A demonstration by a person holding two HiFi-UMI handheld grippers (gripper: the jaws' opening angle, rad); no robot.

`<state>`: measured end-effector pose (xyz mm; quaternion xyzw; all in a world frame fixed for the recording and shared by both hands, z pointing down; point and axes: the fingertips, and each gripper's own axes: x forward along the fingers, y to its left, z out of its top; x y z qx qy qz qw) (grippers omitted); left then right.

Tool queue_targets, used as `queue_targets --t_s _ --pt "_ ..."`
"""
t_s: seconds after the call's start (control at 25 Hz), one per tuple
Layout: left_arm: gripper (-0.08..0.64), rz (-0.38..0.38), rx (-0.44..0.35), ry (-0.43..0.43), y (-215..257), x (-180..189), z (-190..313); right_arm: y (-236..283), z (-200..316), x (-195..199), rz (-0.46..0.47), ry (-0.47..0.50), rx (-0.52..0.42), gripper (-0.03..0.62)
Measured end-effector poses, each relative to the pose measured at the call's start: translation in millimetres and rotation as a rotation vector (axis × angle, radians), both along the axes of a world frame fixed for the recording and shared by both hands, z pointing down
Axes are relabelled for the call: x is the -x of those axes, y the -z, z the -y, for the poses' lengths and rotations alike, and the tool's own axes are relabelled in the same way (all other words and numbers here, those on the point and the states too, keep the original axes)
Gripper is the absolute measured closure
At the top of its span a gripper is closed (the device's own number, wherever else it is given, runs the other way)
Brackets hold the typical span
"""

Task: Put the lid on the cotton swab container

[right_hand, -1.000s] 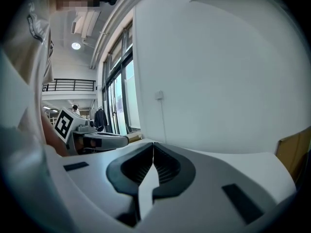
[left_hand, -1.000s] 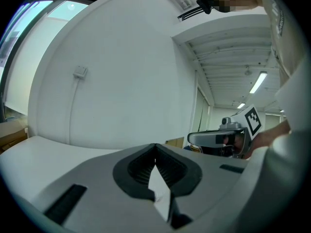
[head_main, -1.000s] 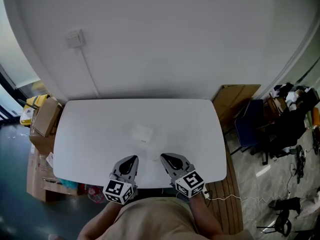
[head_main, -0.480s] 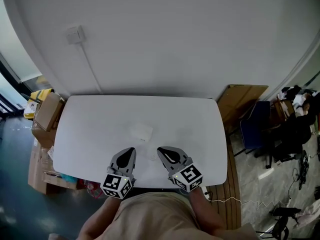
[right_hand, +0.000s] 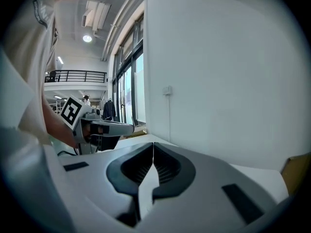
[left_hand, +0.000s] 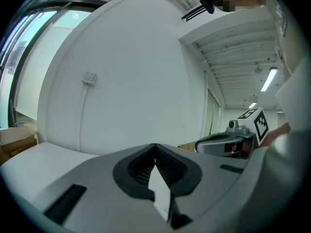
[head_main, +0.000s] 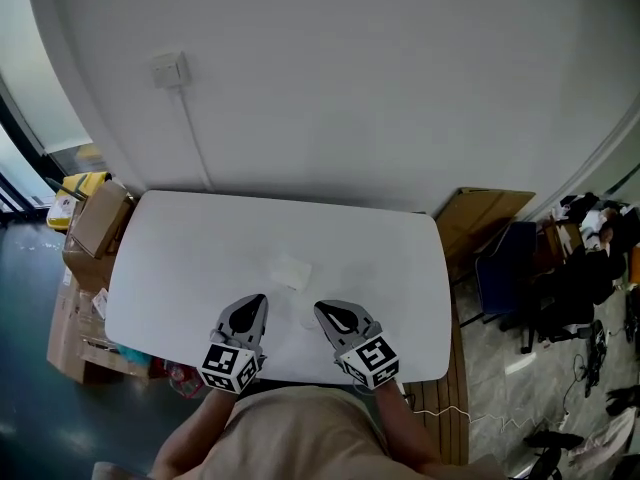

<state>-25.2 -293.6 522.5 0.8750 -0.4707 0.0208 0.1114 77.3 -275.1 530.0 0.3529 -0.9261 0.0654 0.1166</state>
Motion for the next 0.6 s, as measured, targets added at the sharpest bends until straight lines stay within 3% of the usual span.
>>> queue_targets --t_s 0.12,0.28,0.6 --pt "0.546 -0.009 -0.009 -0.002 2 2 1 -10 6 -2 -0.022 -0.006 0.024 0.575" --pt "0.546 -0.017 0.013 -0.018 -4 9 -2 -37 13 -4 -0.136 -0.007 0.048 0.575" --pt "0.546 -0.038 0.051 0.006 -25 36 -19 -111 8 5 -0.236 0.017 0.221 0.575"
